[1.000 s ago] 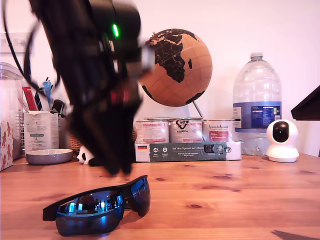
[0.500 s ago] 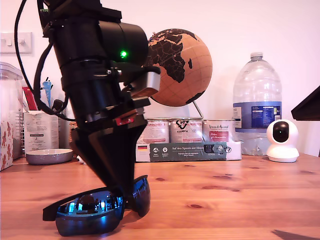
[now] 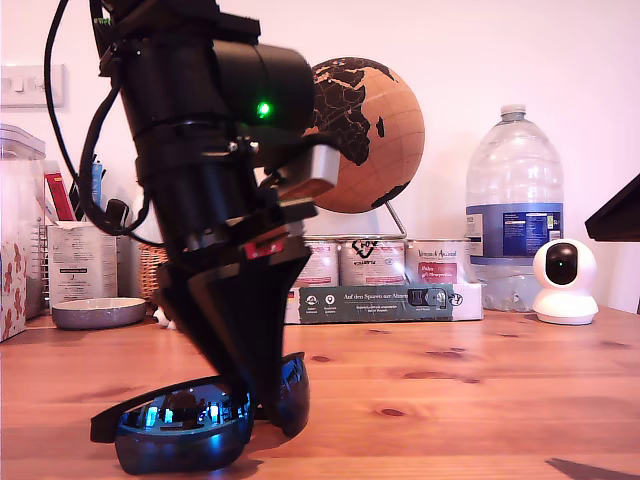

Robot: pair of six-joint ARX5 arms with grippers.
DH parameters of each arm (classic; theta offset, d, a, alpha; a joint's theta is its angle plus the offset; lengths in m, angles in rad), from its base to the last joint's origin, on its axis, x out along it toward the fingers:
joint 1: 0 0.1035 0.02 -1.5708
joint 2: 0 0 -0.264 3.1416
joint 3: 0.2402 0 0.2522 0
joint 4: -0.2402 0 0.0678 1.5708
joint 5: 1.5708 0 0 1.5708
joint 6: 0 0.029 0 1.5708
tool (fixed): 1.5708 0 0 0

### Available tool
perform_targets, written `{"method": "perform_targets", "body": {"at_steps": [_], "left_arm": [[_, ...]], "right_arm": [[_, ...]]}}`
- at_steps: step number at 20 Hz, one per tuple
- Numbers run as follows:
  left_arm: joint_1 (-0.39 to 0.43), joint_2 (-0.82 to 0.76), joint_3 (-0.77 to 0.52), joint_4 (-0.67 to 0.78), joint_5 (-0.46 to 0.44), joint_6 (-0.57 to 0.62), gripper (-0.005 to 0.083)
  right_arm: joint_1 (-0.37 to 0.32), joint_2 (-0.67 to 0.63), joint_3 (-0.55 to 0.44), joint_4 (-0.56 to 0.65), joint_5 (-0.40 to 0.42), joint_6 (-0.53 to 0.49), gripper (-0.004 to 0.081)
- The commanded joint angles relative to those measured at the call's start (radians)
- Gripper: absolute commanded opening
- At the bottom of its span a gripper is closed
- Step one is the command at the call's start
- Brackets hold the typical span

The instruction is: Pick up the sunglasses and open them, then place them back on the table

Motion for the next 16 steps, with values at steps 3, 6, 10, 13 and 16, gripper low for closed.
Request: {"method": "perform_targets", "body": {"at_steps": [3,6,10,13,16], "left_arm": [[0.0,0.026,0.004,0.006,0.001,0.012,0.024],[-0.001,0.026,0.004,0.025,0.002,0.012,0.0157],[-0.006,0.026,0.004,0.021,0.002,0.072,0.0124],[-0.011,0.026,0.004,-0.014,0.001,0.187,0.0122],[-0.028,0.026,0.004,-0.066,-0.003,0.344,0.0122]], "right_arm": [[0.008,0.006,0.007,0.008,0.001,-0.005,-0.0012],[0.008,0.006,0.007,0.007,0.002,-0.005,-0.0012],[0.008,0.006,0.007,0.004,0.002,-0.005,-0.0012],[0.008,0.006,0.007,0.003,0.001,0.022,-0.0012],[0.008,0.006,0.007,0.002,0.002,0.045,-0.0012]]}}
